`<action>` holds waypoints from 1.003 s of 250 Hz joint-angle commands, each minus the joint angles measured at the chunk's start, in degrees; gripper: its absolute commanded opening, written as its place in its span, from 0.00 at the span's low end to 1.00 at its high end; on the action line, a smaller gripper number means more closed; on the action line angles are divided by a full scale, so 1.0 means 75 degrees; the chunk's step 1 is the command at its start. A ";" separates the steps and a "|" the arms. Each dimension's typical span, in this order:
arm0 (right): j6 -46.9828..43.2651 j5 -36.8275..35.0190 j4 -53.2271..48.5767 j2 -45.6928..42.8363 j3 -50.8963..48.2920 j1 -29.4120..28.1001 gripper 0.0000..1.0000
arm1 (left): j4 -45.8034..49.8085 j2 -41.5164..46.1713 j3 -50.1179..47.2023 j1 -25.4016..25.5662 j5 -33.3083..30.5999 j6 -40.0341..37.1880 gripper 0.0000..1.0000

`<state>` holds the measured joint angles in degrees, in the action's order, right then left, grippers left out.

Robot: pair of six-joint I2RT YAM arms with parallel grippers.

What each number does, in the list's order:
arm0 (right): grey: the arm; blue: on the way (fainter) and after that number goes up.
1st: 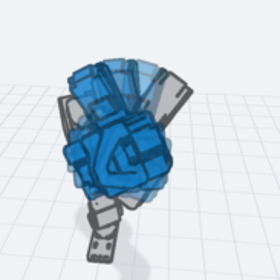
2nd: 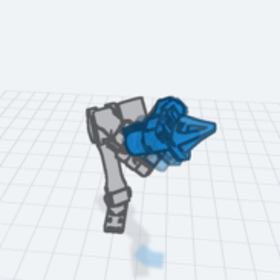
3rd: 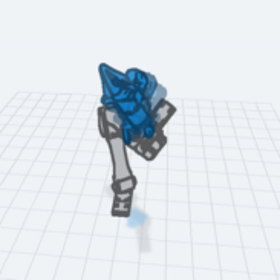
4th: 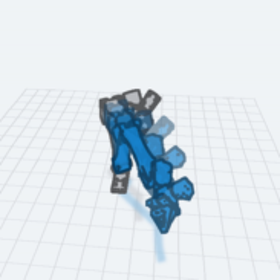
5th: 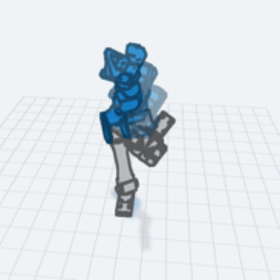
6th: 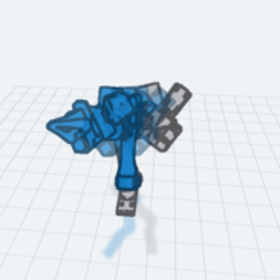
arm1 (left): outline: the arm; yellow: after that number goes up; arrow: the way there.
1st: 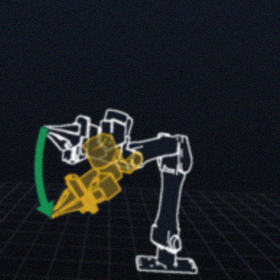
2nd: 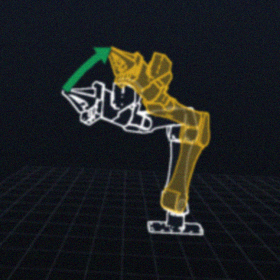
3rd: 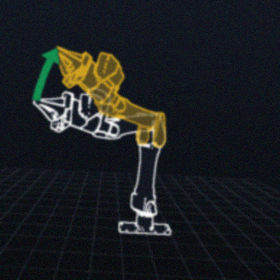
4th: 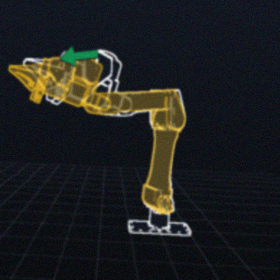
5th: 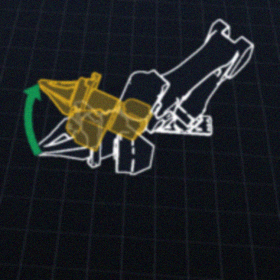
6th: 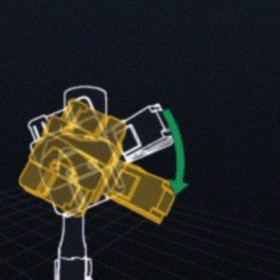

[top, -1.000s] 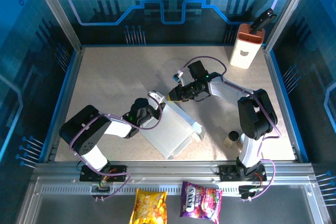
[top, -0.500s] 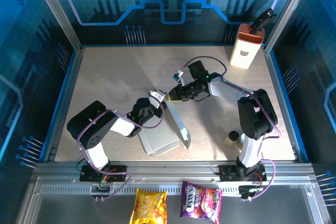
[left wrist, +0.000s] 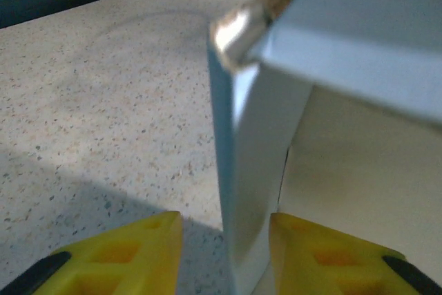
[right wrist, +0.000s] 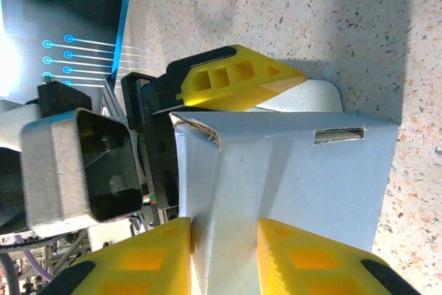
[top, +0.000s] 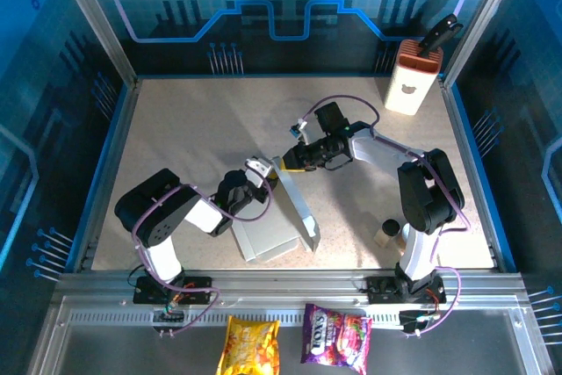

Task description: Fold the paper box

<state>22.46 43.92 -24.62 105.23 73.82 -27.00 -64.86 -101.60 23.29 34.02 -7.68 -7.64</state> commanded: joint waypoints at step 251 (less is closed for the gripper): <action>-0.0172 -0.0609 -0.1383 -0.0178 0.0558 -0.0139 0.36 | -0.0573 -0.0740 0.0393 -0.0562 0.1144 0.0072 0.00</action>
<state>21.58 40.58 -30.76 105.34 77.43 -26.98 -66.17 -106.15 27.29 29.91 5.37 -7.64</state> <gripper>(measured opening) 0.338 0.082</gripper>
